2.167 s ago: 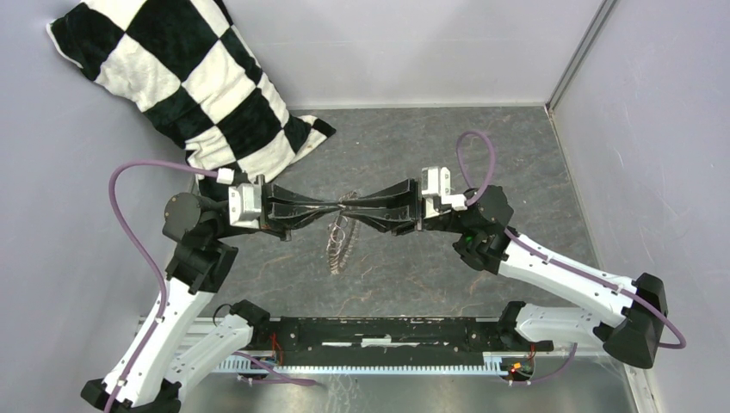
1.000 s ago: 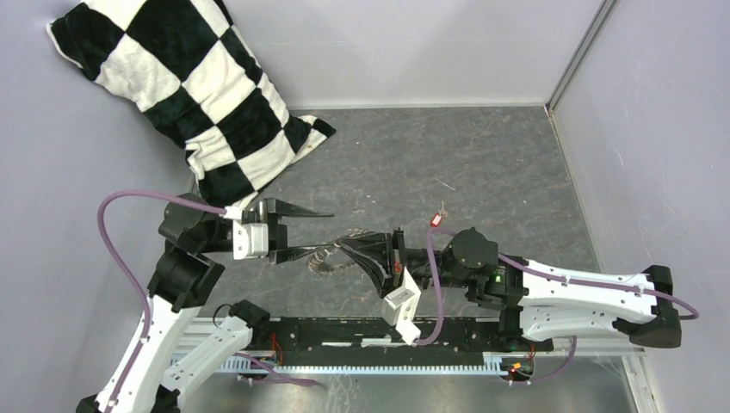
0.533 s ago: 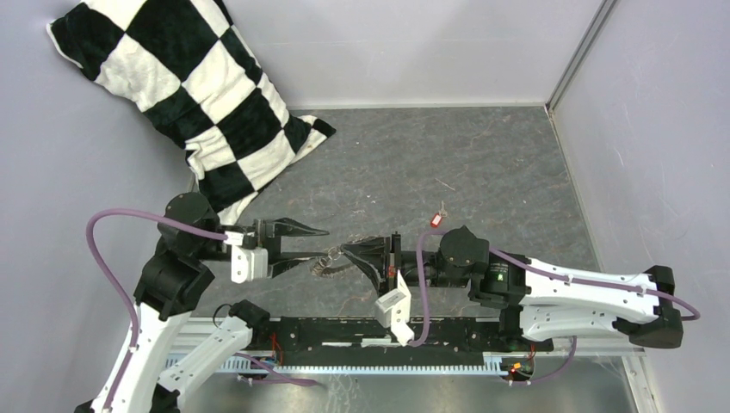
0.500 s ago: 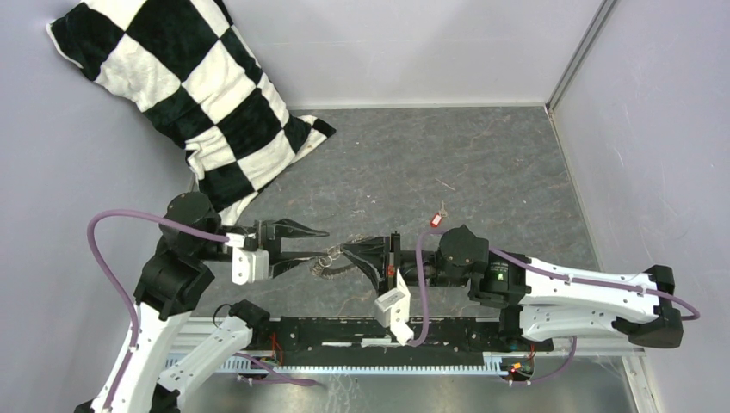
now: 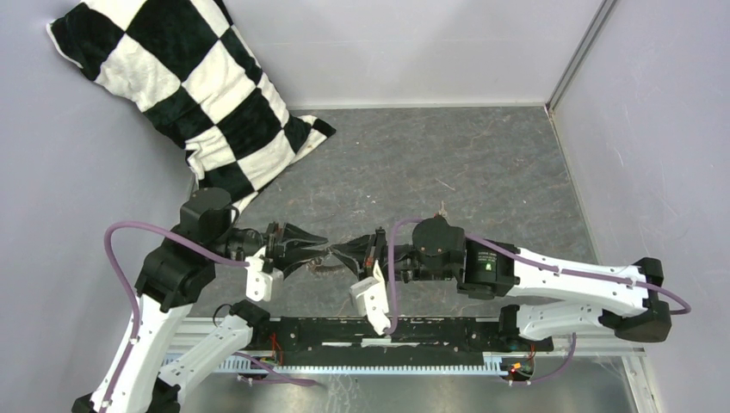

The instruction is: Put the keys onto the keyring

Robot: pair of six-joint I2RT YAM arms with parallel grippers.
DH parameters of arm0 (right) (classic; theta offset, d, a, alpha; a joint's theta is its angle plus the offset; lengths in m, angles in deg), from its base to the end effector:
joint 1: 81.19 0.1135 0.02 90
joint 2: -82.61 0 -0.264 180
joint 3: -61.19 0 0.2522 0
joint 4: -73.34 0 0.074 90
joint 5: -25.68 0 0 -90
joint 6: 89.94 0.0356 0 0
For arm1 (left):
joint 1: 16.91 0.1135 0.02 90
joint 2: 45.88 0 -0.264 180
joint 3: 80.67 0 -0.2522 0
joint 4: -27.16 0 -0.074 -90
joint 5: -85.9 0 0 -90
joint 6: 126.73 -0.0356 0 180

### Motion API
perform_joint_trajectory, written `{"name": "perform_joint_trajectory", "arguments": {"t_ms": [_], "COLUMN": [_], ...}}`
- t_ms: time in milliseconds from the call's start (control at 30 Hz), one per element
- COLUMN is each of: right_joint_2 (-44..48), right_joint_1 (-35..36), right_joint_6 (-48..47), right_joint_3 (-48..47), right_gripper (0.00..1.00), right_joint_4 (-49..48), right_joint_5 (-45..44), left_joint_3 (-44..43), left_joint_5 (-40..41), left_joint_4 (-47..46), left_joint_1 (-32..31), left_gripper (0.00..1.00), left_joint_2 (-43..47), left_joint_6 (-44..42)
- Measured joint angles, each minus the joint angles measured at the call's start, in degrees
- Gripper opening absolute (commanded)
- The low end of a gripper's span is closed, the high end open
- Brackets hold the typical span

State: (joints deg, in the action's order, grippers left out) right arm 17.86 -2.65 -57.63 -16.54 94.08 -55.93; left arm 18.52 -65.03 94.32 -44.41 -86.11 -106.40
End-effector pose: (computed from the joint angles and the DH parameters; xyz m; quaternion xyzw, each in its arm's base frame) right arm 0.0468 0.2572 0.3942 -0.7151 0.2354 0.1729 0.6351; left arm 0.0669 -0.0699 0.4072 0.7262 0.2852 -0.2395 0.5779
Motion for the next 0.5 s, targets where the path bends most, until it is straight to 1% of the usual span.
{"name": "perform_joint_trajectory", "arguments": {"t_ms": [100,167,367,500], "right_joint_2": [-1.36,-2.73,-6.45,-8.85], "right_joint_1": [0.0,0.0,0.0,0.0], "right_joint_6": [0.96,1.64,4.26,6.08], "right_joint_3": [-1.81,-3.69,-8.55,-11.5], "right_gripper": [0.01,0.01,0.01,0.01], "right_joint_4": [2.89,4.83,8.46,11.61], "right_joint_5": [-0.59,-0.98,-3.04,-4.46], "left_joint_3": [-0.02,-0.02,-0.02,-0.02], "left_joint_5": [0.48,0.76,1.75,4.26], "left_joint_4": [0.94,0.96,1.55,3.69], "left_joint_1": [0.0,0.0,0.0,0.0], "left_gripper": [0.29,0.28,0.28,0.27], "left_joint_2": [0.0,0.0,0.0,-0.02], "left_joint_6": [-0.28,-0.28,-0.63,-4.28]}}
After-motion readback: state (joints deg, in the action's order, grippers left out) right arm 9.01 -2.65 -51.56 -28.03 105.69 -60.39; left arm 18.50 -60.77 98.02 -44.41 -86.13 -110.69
